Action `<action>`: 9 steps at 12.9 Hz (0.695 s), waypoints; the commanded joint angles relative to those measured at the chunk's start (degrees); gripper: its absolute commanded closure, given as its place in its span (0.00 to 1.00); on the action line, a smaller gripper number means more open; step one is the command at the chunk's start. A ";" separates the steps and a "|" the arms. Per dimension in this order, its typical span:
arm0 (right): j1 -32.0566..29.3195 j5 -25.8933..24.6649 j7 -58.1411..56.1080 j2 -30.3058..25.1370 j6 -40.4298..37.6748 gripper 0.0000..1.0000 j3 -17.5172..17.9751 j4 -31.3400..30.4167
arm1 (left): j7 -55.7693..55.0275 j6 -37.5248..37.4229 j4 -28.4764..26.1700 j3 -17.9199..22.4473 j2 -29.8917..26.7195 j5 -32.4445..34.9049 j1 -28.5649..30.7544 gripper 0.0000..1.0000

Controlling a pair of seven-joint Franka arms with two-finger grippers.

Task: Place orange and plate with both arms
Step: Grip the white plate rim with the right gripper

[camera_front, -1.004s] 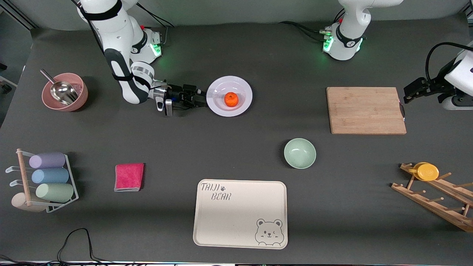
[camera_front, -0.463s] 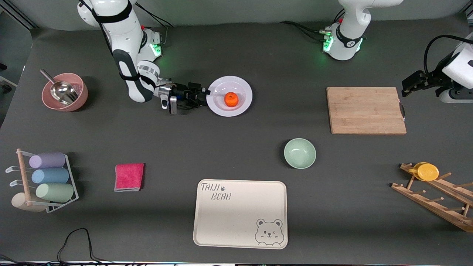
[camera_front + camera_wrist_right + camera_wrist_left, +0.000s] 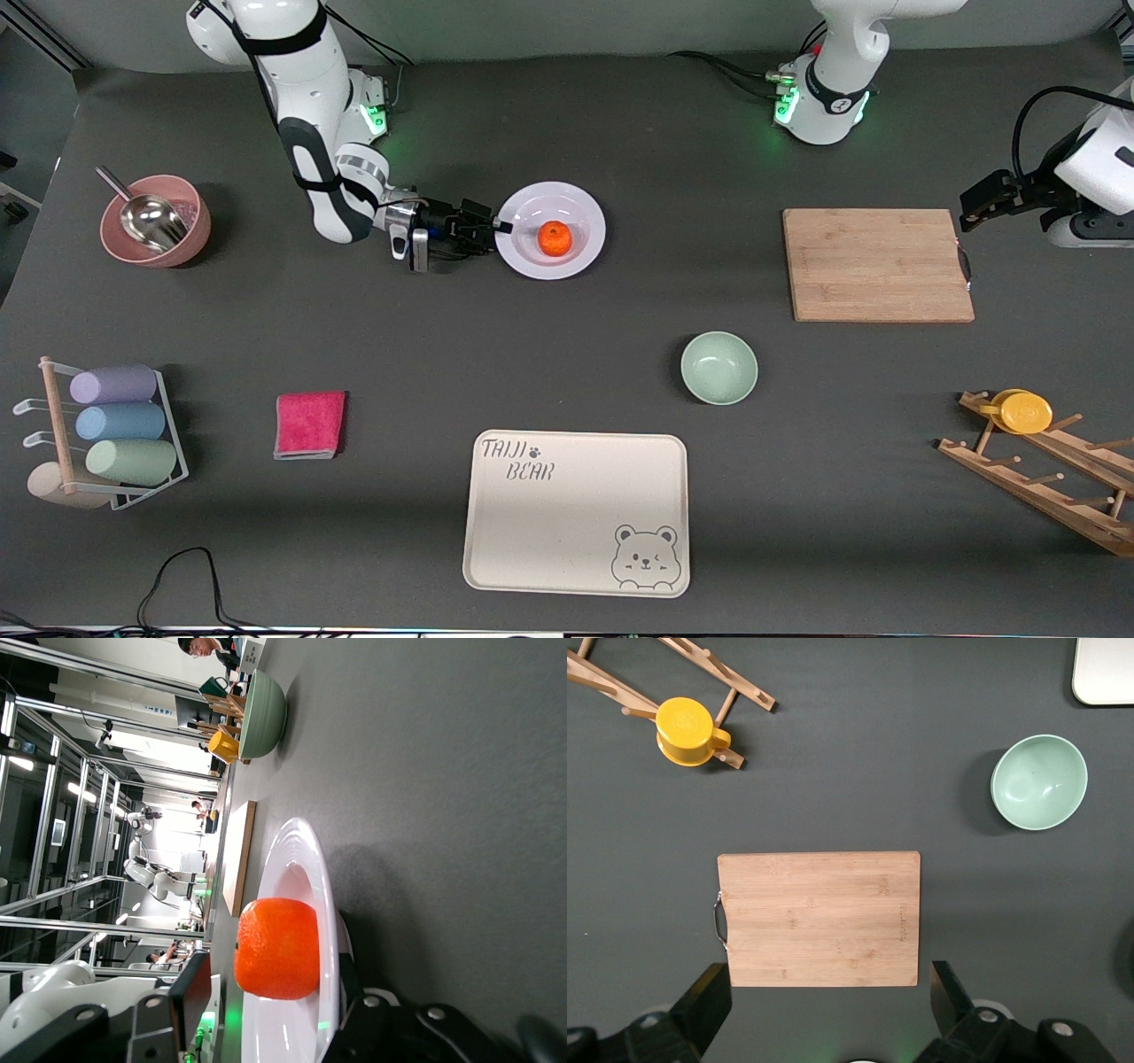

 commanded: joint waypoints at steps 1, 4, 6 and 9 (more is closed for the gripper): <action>1.72 2.86 -3.40 1.83 -1.36 0.47 0.00 0.47 | 0.50 0.15 -1.56 0.14 -1.88 -0.39 -0.20 0.00; 2.51 4.27 -5.87 2.71 -1.36 0.82 0.00 0.64 | 0.15 0.15 -1.56 0.05 -1.88 -0.39 -0.37 0.00; 2.51 4.27 -5.78 3.15 -1.36 1.00 0.00 0.64 | 0.15 -0.02 -1.47 -0.03 -1.88 -0.39 -0.38 0.00; 2.34 4.27 -5.52 3.41 -1.45 1.00 0.09 0.73 | 0.06 -0.02 -1.47 -0.04 -1.97 -0.39 -0.46 0.00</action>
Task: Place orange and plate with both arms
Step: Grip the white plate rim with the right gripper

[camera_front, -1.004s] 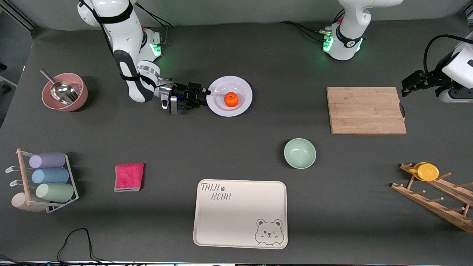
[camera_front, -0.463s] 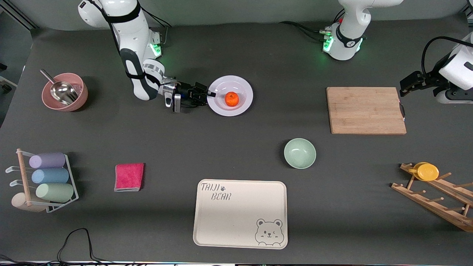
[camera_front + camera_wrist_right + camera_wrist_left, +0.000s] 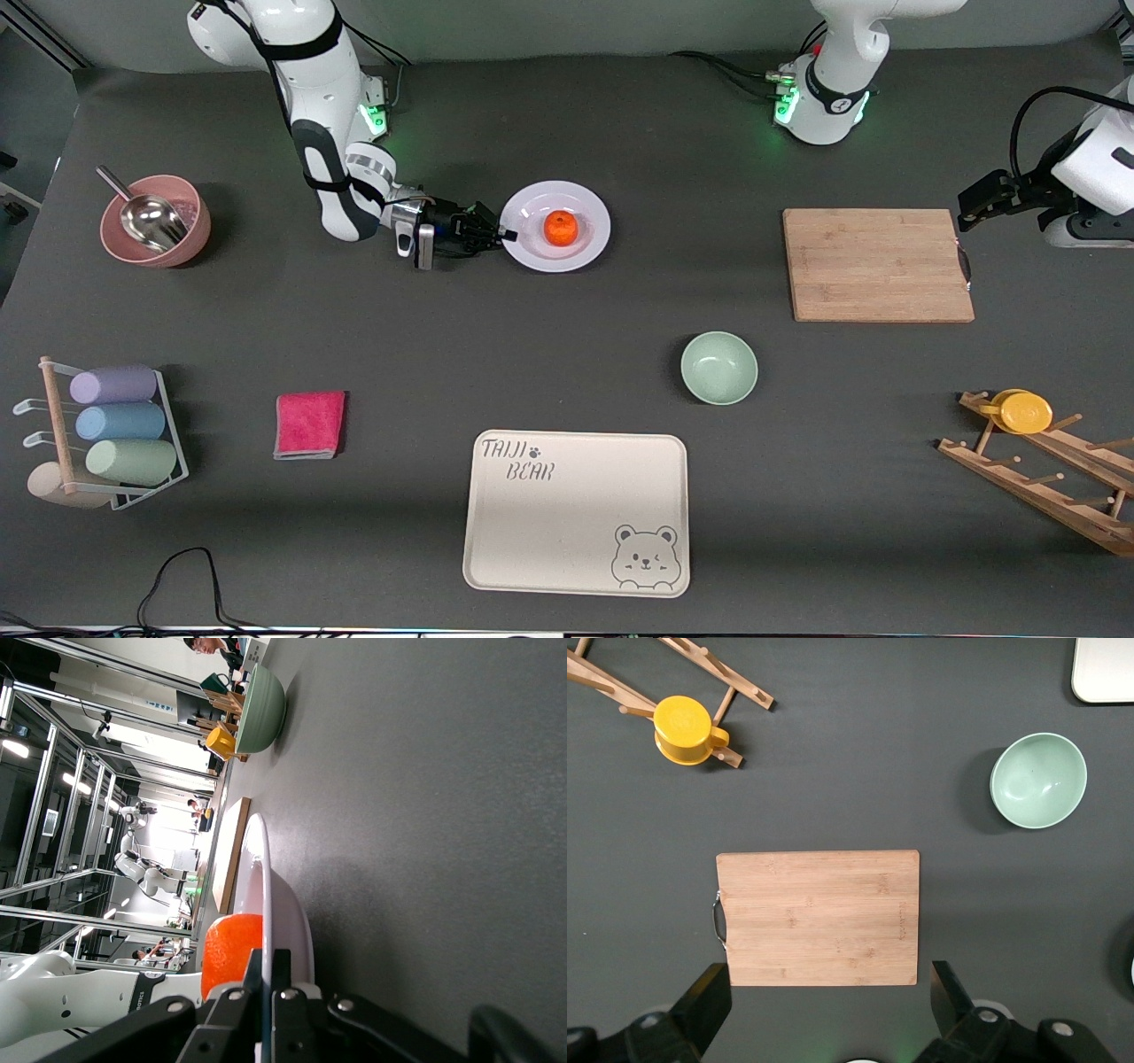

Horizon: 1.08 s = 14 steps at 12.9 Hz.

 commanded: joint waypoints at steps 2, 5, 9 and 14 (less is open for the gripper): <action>0.59 1.85 1.07 1.46 -0.60 1.00 0.04 0.56 | -0.11 -0.03 -1.39 -0.03 -1.86 -0.34 -0.53 0.00; 0.32 1.15 13.00 0.93 -2.71 1.00 -0.05 1.17 | -0.29 0.06 -1.39 -0.03 -1.77 -0.34 -0.62 0.00; -2.05 0.71 21.47 -0.48 -3.76 1.00 -0.57 4.15 | -0.29 0.24 -1.39 -0.03 -1.77 -0.34 -0.70 0.00; -2.05 -7.43 32.78 -0.83 -0.70 1.00 -9.34 13.54 | -0.29 0.24 -1.39 -0.20 -1.77 -0.16 -0.79 0.00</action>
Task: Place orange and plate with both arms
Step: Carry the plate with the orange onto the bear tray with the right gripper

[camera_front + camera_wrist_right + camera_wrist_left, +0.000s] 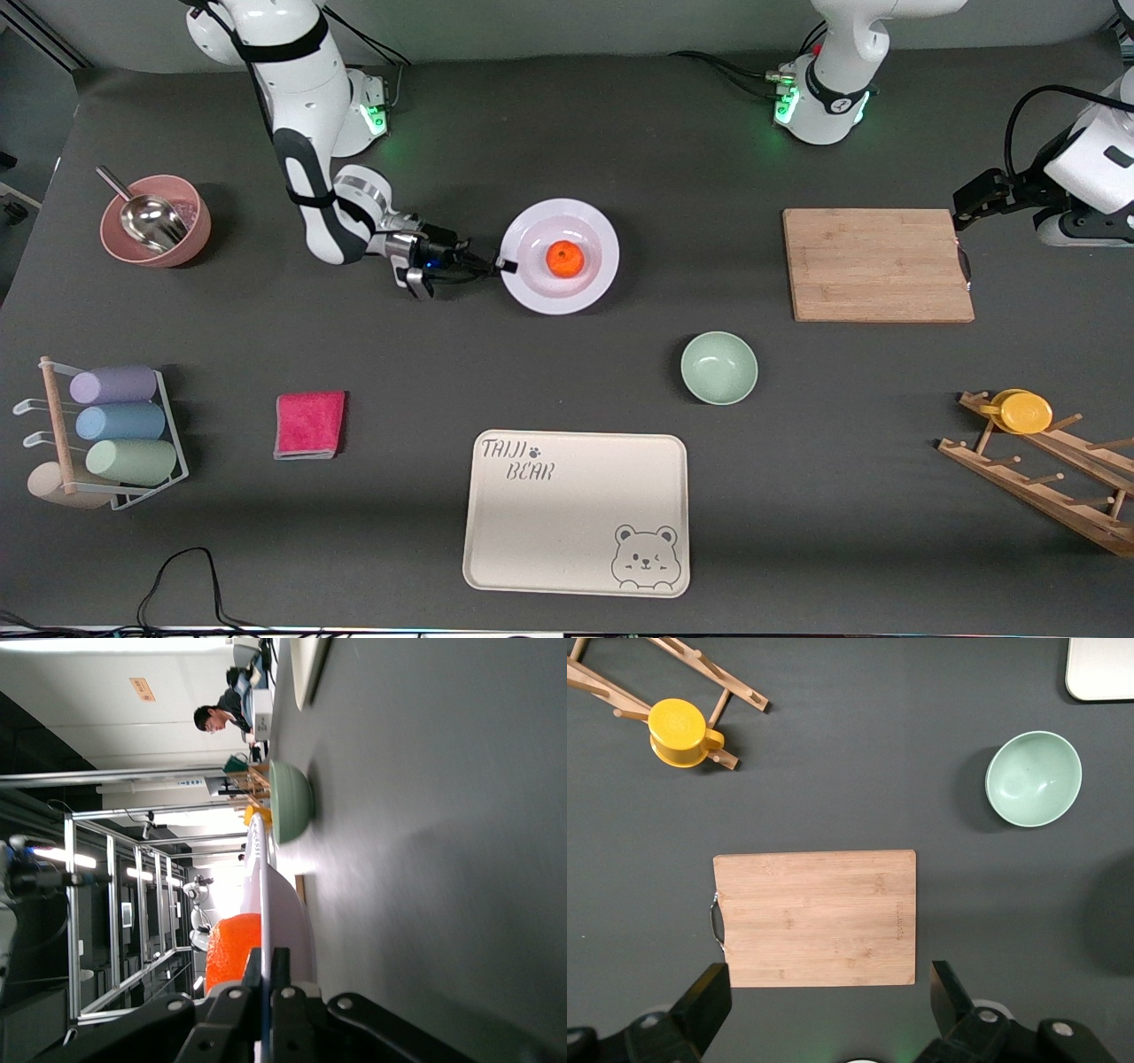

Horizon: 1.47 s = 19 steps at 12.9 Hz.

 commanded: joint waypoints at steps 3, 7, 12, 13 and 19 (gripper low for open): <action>-0.13 -11.22 18.78 -0.79 4.38 1.00 -8.33 12.38 | -0.27 0.24 -1.39 0.20 -1.72 -0.12 -0.49 0.00; -3.11 -19.91 36.88 0.44 7.63 1.00 -11.42 25.91 | -0.27 0.06 -1.39 0.20 -1.81 -0.12 -0.49 0.00; -7.42 -25.89 48.95 7.98 11.49 1.00 -11.42 45.41 | -0.27 0.24 -1.39 0.20 -1.72 -0.04 -0.58 0.00; -8.21 -26.43 50.62 10.27 12.46 1.00 -11.42 49.81 | -0.27 0.59 -1.39 0.02 -1.63 -0.04 -0.67 0.00; -11.73 -23.64 51.16 24.94 18.87 1.00 -9.94 70.39 | -0.27 1.29 -1.39 -0.50 -1.45 0.40 -0.58 0.00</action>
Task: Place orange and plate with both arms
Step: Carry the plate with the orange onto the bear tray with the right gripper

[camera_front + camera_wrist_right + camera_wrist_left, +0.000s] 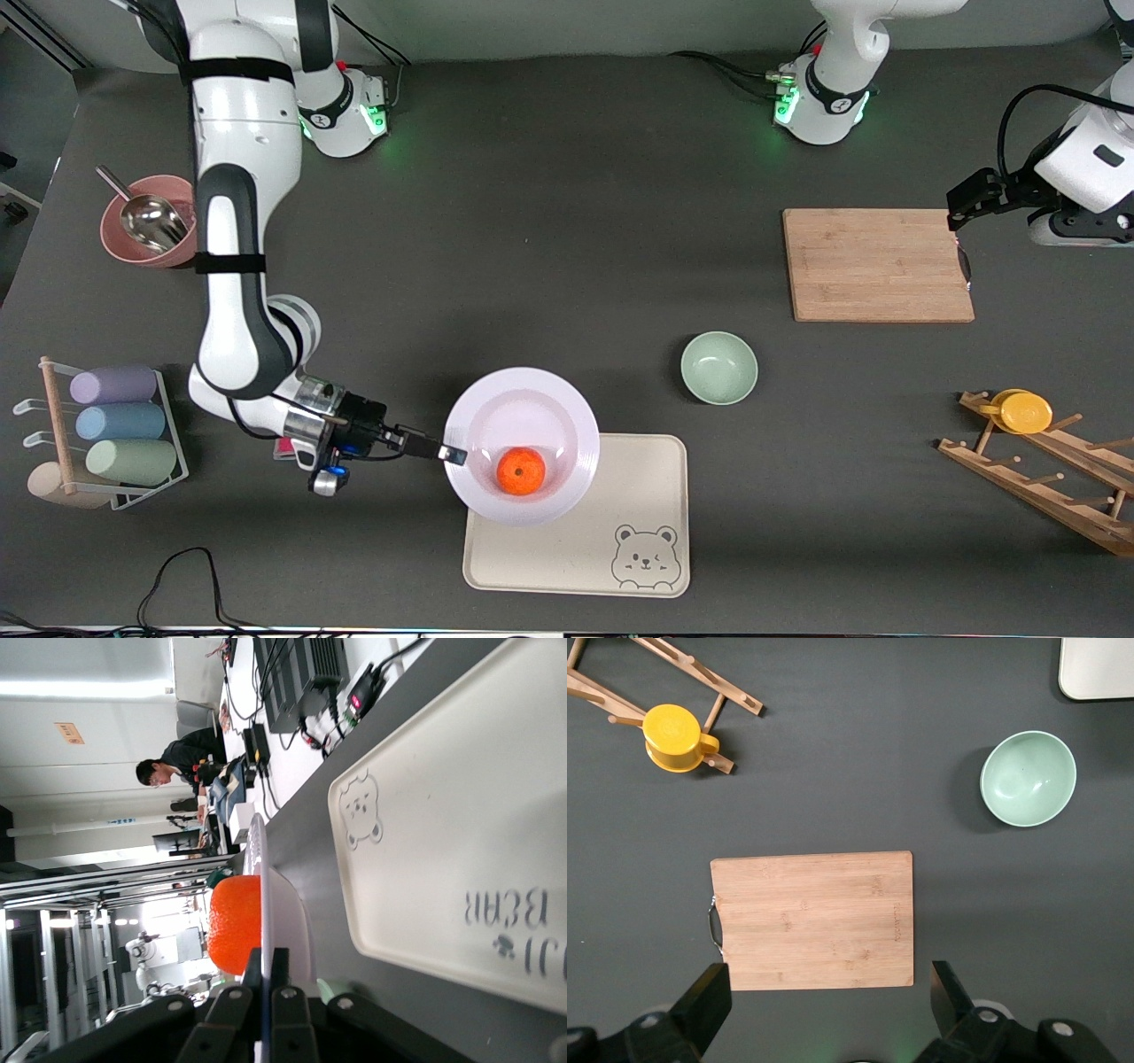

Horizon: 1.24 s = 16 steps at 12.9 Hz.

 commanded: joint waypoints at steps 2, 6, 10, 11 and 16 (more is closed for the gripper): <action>-3.04 6.86 2.12 10.99 4.66 1.00 3.04 13.84 | -0.26 0.90 -1.36 0.15 -1.42 0.38 -0.46 0.00; -3.57 13.81 0.20 19.26 8.72 1.00 4.54 22.38 | -0.26 0.90 -1.36 0.24 -1.51 0.38 -0.29 0.00; -3.57 18.13 -10.26 22.43 10.65 1.00 7.17 22.75 | -0.26 0.90 -1.36 0.24 -1.51 0.38 -0.20 0.00; -3.57 18.22 -12.19 23.14 10.74 1.00 7.44 22.75 | -0.26 0.82 -1.36 0.24 -1.51 0.38 -0.11 0.00; -4.36 19.54 -18.45 24.72 11.62 1.00 9.81 22.57 | -0.26 0.82 -1.36 0.24 -1.60 0.38 -0.29 0.00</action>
